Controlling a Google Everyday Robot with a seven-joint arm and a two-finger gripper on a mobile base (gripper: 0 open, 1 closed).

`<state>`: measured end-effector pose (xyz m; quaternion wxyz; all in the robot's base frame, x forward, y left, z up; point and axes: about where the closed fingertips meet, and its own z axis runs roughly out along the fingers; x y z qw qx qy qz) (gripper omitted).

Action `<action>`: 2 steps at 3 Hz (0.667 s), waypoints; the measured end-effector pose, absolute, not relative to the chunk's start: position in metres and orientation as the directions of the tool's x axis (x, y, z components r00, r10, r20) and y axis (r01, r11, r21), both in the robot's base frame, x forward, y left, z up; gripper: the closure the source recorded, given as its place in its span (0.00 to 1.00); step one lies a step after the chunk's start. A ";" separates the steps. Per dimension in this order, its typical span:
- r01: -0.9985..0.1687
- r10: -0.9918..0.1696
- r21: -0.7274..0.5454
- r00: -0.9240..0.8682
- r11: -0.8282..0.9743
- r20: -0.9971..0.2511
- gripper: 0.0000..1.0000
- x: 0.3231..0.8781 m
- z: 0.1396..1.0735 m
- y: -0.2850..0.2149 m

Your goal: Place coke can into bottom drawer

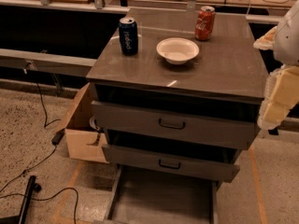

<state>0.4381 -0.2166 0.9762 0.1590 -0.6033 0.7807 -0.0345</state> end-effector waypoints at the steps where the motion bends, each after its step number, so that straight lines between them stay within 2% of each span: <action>1: -0.931 -0.953 -0.246 -0.221 0.270 -0.207 0.00 0.438 0.976 -0.217; 2: -0.918 -0.935 -0.265 -0.221 0.295 -0.277 0.00 0.456 0.975 -0.216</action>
Offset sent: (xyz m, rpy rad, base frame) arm 0.0623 -0.0015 -0.0063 0.2317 -0.1242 -0.0354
